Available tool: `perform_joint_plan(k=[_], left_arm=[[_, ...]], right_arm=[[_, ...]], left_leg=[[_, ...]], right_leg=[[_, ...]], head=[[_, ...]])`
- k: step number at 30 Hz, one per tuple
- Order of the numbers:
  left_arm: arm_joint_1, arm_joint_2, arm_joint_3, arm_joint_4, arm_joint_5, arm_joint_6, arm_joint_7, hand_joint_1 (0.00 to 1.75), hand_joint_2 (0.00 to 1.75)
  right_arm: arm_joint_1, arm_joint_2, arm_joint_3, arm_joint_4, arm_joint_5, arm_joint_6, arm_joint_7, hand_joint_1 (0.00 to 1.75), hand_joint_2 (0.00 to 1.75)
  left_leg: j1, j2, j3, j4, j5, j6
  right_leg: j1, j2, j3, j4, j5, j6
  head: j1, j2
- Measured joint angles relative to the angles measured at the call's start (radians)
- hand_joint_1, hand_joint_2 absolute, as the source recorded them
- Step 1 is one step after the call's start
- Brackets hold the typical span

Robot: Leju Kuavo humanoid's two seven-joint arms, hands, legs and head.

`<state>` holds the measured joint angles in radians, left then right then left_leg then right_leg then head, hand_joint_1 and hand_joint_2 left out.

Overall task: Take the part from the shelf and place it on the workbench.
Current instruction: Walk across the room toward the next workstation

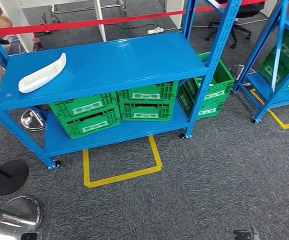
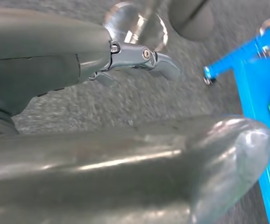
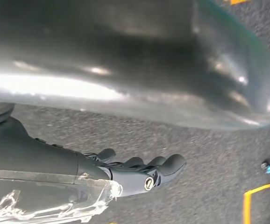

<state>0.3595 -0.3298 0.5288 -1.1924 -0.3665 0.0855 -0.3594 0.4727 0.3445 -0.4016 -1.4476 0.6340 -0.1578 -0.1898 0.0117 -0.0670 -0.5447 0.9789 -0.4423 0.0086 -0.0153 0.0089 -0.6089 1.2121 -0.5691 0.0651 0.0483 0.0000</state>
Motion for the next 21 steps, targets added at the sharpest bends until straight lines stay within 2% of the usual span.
perform_joint_plan(k=[2,3,4,6,7,8,10,11,12,13,14,15,17,18,19,21], left_arm=[[0.001,-0.005,0.010,-0.008,0.000,0.000,0.000,0.00,0.00],[0.000,-0.006,0.014,-0.011,-0.001,0.000,-0.001,0.00,0.00],[-0.001,-0.008,0.019,-0.013,-0.002,0.000,-0.003,0.00,0.00],[-0.002,-0.011,0.030,-0.015,-0.004,0.000,-0.009,0.00,0.00],[-0.002,-0.012,0.036,-0.015,-0.005,0.000,-0.012,0.00,0.00],[-0.003,-0.013,0.040,-0.015,-0.006,0.000,-0.015,0.00,0.00],[-0.007,-0.015,0.045,-0.015,-0.009,0.000,-0.018,0.00,0.00],[-0.010,-0.015,0.046,-0.015,-0.010,0.000,-0.018,0.00,0.00],[-0.012,-0.015,0.047,-0.015,-0.010,0.000,-0.018,0.00,0.00],[-0.012,-0.016,0.048,-0.015,-0.010,0.000,-0.018,0.00,0.00],[-0.012,-0.016,0.049,-0.015,-0.010,0.000,-0.018,0.00,0.00],[-0.011,-0.017,0.051,-0.015,-0.010,0.000,-0.018,0.00,0.00],[-0.012,-0.017,0.053,-0.015,-0.011,-0.001,-0.019,0.00,0.00],[-0.015,-0.018,0.054,-0.015,-0.011,-0.002,-0.019,0.00,0.00],[-0.016,-0.018,0.054,-0.015,-0.011,-0.004,-0.019,0.00,0.00],[-0.016,-0.020,0.057,-0.015,-0.012,-0.011,-0.020,0.00,0.00]], right_arm=[[-0.001,0.000,0.000,0.001,-0.002,-0.001,-0.002,0.00,0.00],[-0.001,0.000,0.000,0.002,-0.001,-0.003,-0.003,0.00,0.00],[-0.002,0.001,0.000,0.003,0.001,-0.005,-0.004,0.00,0.00],[-0.007,0.002,-0.001,0.005,0.006,-0.011,-0.006,0.00,0.00],[-0.010,0.002,-0.001,0.005,0.009,-0.015,-0.007,0.00,0.00],[-0.012,0.002,-0.001,0.005,0.011,-0.017,-0.008,0.00,0.00],[-0.014,0.004,-0.002,0.005,0.013,-0.020,-0.008,0.00,0.00],[-0.013,0.006,-0.002,0.006,0.013,-0.020,-0.008,0.00,0.00],[-0.013,0.006,-0.003,0.007,0.013,-0.020,-0.008,0.00,0.00],[-0.013,0.006,-0.003,0.007,0.013,-0.021,-0.008,0.00,0.00],[-0.014,0.006,-0.004,0.008,0.013,-0.021,-0.008,0.00,0.00],[-0.016,0.006,-0.004,0.008,0.013,-0.021,-0.008,0.00,0.00],[-0.017,0.006,-0.004,0.008,0.013,-0.021,-0.008,0.00,0.00],[-0.018,0.006,-0.004,0.008,0.013,-0.022,-0.008,0.00,0.00],[-0.019,0.006,-0.004,0.008,0.014,-0.023,-0.008,0.00,0.00],[-0.023,0.006,-0.003,0.009,0.012,-0.023,-0.007,0.00,0.00]], left_leg=[[0.002,-0.030,-0.004,0.006,0.000,-0.012],[0.001,-0.042,-0.009,0.009,0.001,-0.019],[0.001,-0.054,-0.014,0.010,0.003,-0.026],[0.005,-0.073,-0.023,0.007,0.011,-0.039],[0.005,-0.064,-0.027,0.012,0.009,-0.044],[0.003,-0.041,-0.037,0.032,-0.004,-0.047],[-0.002,0.022,-0.086,0.132,-0.060,-0.050],[-0.003,0.041,-0.120,0.201,-0.092,-0.051],[-0.003,0.049,-0.149,0.259,-0.113,-0.050],[-0.003,0.053,-0.162,0.288,-0.117,-0.049],[-0.003,0.056,-0.155,0.280,-0.103,-0.046],[-0.003,0.063,-0.129,0.235,-0.076,-0.043],[-0.009,0.106,-0.051,0.103,-0.026,-0.034],[-0.012,0.125,-0.024,0.054,-0.015,-0.030],[-0.014,0.138,-0.010,0.028,-0.013,-0.026],[-0.016,0.124,-0.007,0.018,-0.015,-0.017]], right_leg=[[-0.011,0.051,0.060,-0.133,0.053,0.003],[-0.014,0.072,0.077,-0.172,0.062,0.001],[-0.015,0.084,0.084,-0.186,0.060,-0.004],[-0.013,0.065,0.086,-0.187,0.062,-0.020],[-0.012,0.053,0.088,-0.187,0.065,-0.027],[-0.011,0.040,0.087,-0.188,0.067,-0.035],[-0.008,0.009,0.087,-0.189,0.068,-0.044],[-0.005,-0.007,0.086,-0.189,0.067,-0.047],[-0.003,-0.024,0.084,-0.189,0.066,-0.050],[-0.001,-0.041,0.081,-0.189,0.065,-0.051],[0.001,-0.056,0.080,-0.189,0.063,-0.052],[0.002,-0.070,0.079,-0.189,0.062,-0.052],[0.007,-0.093,0.087,-0.187,0.056,-0.047],[0.010,-0.102,0.090,-0.188,0.053,-0.042],[0.012,-0.110,0.094,-0.189,0.051,-0.036],[0.014,-0.125,0.098,-0.196,0.046,-0.024]], head=[[0.001,0.000],[0.001,0.000],[0.001,0.000],[0.000,0.000],[0.000,0.000],[-0.004,0.000],[-0.010,0.000],[-0.013,0.000],[-0.014,0.000],[-0.013,0.000],[-0.014,0.000],[-0.014,0.000],[-0.015,0.000],[-0.013,0.000],[-0.013,0.000],[-0.011,0.000]])
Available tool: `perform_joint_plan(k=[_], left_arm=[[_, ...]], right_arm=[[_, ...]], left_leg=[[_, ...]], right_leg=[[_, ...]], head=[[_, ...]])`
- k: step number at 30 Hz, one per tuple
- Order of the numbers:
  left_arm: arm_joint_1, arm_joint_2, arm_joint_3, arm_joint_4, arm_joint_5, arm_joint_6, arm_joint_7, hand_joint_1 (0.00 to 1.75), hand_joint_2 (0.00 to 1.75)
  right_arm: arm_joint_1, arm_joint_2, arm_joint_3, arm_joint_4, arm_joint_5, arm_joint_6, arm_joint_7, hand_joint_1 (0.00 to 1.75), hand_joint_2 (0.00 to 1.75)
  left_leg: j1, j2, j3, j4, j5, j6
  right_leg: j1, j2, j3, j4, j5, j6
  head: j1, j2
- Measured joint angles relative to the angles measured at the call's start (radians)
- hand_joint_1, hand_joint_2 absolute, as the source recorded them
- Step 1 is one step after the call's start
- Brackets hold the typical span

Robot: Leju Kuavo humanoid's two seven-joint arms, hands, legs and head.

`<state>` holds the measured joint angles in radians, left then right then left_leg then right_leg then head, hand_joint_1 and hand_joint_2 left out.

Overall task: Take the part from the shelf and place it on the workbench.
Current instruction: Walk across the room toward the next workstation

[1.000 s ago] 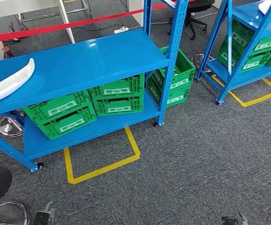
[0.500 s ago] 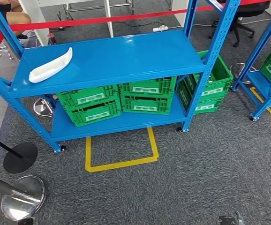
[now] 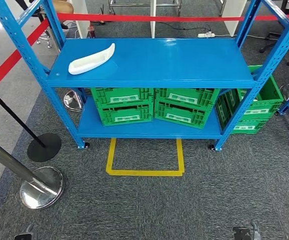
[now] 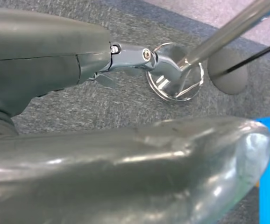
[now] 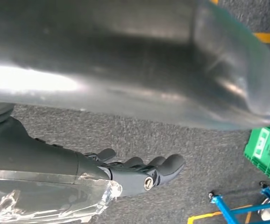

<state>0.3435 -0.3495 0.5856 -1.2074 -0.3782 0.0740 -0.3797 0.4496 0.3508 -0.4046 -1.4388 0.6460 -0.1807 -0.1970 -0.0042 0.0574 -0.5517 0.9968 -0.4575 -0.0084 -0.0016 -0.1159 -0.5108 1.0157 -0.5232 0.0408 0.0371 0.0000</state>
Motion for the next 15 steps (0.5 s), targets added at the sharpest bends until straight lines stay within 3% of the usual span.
perform_joint_plan(k=[1,3,5,6,7,8,9,11,12,13,15], left_arm=[[0.003,0.000,0.002,0.000,0.000,-0.005,0.000,0.00,0.00],[0.005,-0.002,0.004,-0.001,0.000,-0.016,-0.002,0.00,0.00],[0.002,-0.003,0.005,-0.001,-0.001,-0.026,-0.004,0.00,0.00],[0.001,-0.004,0.006,-0.001,-0.001,-0.029,-0.004,0.00,0.00],[0.001,-0.004,0.006,-0.001,-0.002,-0.031,-0.005,0.00,0.00],[0.001,-0.004,0.007,-0.001,-0.002,-0.032,-0.006,0.00,0.00],[0.001,-0.004,0.008,-0.001,-0.003,-0.033,-0.007,0.00,0.00],[0.001,-0.004,0.012,-0.001,-0.006,-0.037,-0.010,0.00,0.00],[0.000,-0.004,0.016,-0.001,-0.008,-0.039,-0.013,0.00,0.00],[-0.001,-0.004,0.019,-0.001,-0.011,-0.042,-0.015,0.00,0.00],[-0.006,-0.004,0.024,0.000,-0.018,-0.047,-0.019,0.00,0.00]], right_arm=[[-0.003,0.000,0.001,0.000,-0.003,0.000,0.001,0.00,0.00],[-0.008,0.000,0.002,0.001,-0.010,0.000,0.002,0.00,0.00],[-0.006,0.000,0.001,0.003,-0.015,-0.002,0.003,0.00,0.00],[-0.005,0.000,0.001,0.005,-0.016,-0.004,0.003,0.00,0.00],[-0.004,0.000,0.001,0.007,-0.017,-0.007,0.003,0.00,0.00],[-0.004,0.000,0.001,0.009,-0.017,-0.009,0.003,0.00,0.00],[-0.005,0.000,0.001,0.011,-0.017,-0.011,0.003,0.00,0.00],[-0.007,0.000,-0.001,0.017,-0.017,-0.015,0.001,0.00,0.00],[-0.010,0.000,-0.001,0.021,-0.016,-0.016,-0.001,0.00,0.00],[-0.012,0.000,-0.001,0.024,-0.016,-0.017,-0.003,0.00,0.00],[-0.015,0.000,-0.002,0.029,-0.017,-0.017,-0.006,0.00,0.00]], left_leg=[[0.001,-0.008,0.002,-0.005,-0.001,0.005],[0.007,-0.021,0.010,-0.013,-0.005,0.016],[0.008,-0.031,0.014,-0.015,-0.010,0.026],[0.007,-0.037,0.018,-0.014,-0.013,0.029],[0.006,-0.044,0.024,-0.014,-0.018,0.030],[0.006,-0.051,0.033,-0.014,-0.024,0.029],[0.006,-0.056,0.044,-0.014,-0.032,0.027],[0.005,-0.064,0.067,-0.013,-0.051,0.020],[0.003,-0.067,0.075,-0.012,-0.061,0.015],[0.002,-0.069,0.080,-0.011,-0.070,0.010],[0.004,-0.072,0.084,-0.012,-0.080,0.002]], right_leg=[[-0.001,0.007,0.003,0.002,-0.004,0.006],[-0.004,0.053,-0.019,0.056,-0.034,0.016],[-0.006,0.101,-0.095,0.192,-0.084,0.020],[-0.007,0.109,-0.138,0.258,-0.100,0.021],[-0.007,0.113,-0.169,0.296,-0.098,0.021],[-0.007,0.114,-0.182,0.295,-0.075,0.021],[-0.008,0.114,-0.173,0.253,-0.033,0.021],[-0.010,0.114,-0.126,0.118,0.049,0.020],[-0.011,0.115,-0.103,0.066,0.068,0.016],[-0.010,0.116,-0.088,0.039,0.069,0.011],[-0.005,0.116,-0.079,0.034,0.053,-0.004]], head=[[0.001,0.000],[0.006,0.000],[0.012,0.000],[0.014,0.000],[0.014,0.000],[0.014,0.000],[0.014,0.000],[0.015,0.000],[0.014,0.000],[0.013,0.000],[0.010,0.000]])
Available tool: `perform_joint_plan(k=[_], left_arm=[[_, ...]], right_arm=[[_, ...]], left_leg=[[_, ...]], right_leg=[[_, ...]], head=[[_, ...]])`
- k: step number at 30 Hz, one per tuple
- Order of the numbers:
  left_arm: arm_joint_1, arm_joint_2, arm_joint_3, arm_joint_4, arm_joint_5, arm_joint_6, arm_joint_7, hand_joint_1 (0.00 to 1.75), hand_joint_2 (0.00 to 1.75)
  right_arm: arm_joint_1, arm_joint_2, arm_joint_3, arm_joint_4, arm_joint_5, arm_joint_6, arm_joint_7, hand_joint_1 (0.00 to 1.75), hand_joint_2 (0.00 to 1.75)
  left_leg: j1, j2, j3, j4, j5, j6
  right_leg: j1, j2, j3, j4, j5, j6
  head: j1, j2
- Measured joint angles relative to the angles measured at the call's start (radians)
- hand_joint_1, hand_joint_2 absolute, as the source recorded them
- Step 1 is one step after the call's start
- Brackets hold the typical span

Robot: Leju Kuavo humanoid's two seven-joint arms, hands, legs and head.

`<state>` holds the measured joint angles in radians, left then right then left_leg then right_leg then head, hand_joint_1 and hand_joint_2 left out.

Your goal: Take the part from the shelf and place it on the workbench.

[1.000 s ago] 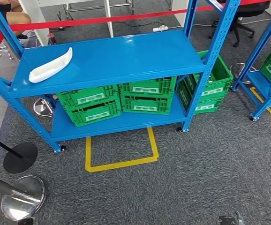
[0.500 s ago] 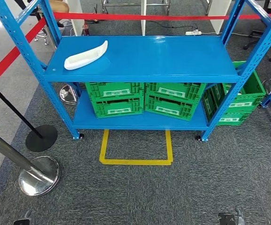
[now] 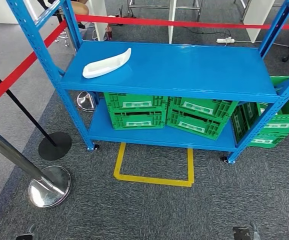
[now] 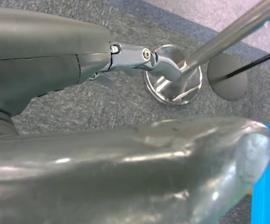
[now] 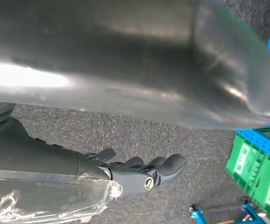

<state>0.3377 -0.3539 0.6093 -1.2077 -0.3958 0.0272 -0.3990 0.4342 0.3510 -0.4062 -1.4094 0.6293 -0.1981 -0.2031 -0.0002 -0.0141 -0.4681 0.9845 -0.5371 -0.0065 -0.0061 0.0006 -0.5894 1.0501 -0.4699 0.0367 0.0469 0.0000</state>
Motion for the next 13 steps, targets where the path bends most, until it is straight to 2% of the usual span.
perform_joint_plan(k=[2,5,7,8,9,10,11,12,13], left_arm=[[-0.003,0.000,0.001,0.001,-0.004,-0.003,-0.002,0.00,0.00],[-0.003,0.000,0.001,0.001,-0.004,-0.003,-0.003,0.00,0.00],[-0.005,0.001,0.002,0.001,-0.009,-0.005,-0.008,0.00,0.00],[-0.009,0.002,0.008,0.003,-0.014,-0.007,-0.014,0.00,0.00],[-0.012,0.003,0.014,0.007,-0.020,-0.010,-0.020,0.00,0.00],[-0.014,0.004,0.021,0.011,-0.024,-0.011,-0.024,0.00,0.00],[-0.016,0.005,0.028,0.015,-0.027,-0.012,-0.028,0.00,0.00],[-0.016,0.005,0.031,0.017,-0.028,-0.012,-0.029,0.00,0.00],[-0.016,0.005,0.032,0.017,-0.028,-0.012,-0.029,0.00,0.00]], right_arm=[[-0.001,0.000,0.000,0.002,0.000,-0.001,-0.002,0.00,0.00],[-0.001,0.000,-0.001,0.002,-0.001,-0.001,-0.002,0.00,0.00],[-0.004,0.000,-0.003,0.003,-0.001,-0.001,-0.006,0.00,0.00],[-0.006,0.000,-0.004,0.006,-0.004,-0.001,-0.010,0.00,0.00],[-0.009,0.000,-0.007,0.010,-0.006,0.000,-0.014,0.00,0.00],[-0.010,0.000,-0.010,0.015,-0.009,0.000,-0.017,0.00,0.00],[-0.012,0.000,-0.012,0.020,-0.012,0.002,-0.019,0.00,0.00],[-0.013,0.000,-0.014,0.023,-0.013,0.002,-0.020,0.00,0.00],[-0.013,0.000,-0.015,0.024,-0.014,0.003,-0.021,0.00,0.00]], left_leg=[[0.003,0.000,0.003,-0.003,-0.002,-0.004],[0.004,0.000,0.003,-0.003,-0.003,-0.006],[0.006,0.001,0.006,0.005,-0.011,-0.011],[0.006,0.002,-0.056,0.094,-0.028,-0.016],[0.007,0.003,-0.125,0.180,-0.032,-0.021],[0.007,0.003,-0.195,0.252,-0.015,-0.023],[0.008,0.004,-0.258,0.295,0.019,-0.024],[0.008,0.005,-0.254,0.235,0.083,-0.023],[0.008,0.005,-0.249,0.200,0.118,-0.022]], right_leg=[[0.005,0.000,0.000,0.001,-0.005,-0.006],[0.005,0.000,0.000,0.001,-0.006,-0.008],[0.002,0.001,0.011,-0.003,-0.012,-0.015],[-0.001,0.001,0.032,-0.007,-0.028,-0.021],[-0.004,0.002,0.057,-0.012,-0.048,-0.026],[-0.006,0.003,0.084,-0.016,-0.071,-0.028],[-0.008,0.003,0.114,-0.020,-0.096,-0.028],[-0.010,0.005,0.135,-0.024,-0.113,-0.026],[-0.011,0.005,0.147,-0.026,-0.121,-0.025]], head=[[-0.001,0.000],[0.000,0.000],[-0.001,0.000],[-0.004,0.000],[-0.007,0.000],[-0.010,0.000],[-0.012,0.000],[-0.012,0.000],[-0.012,0.000]])
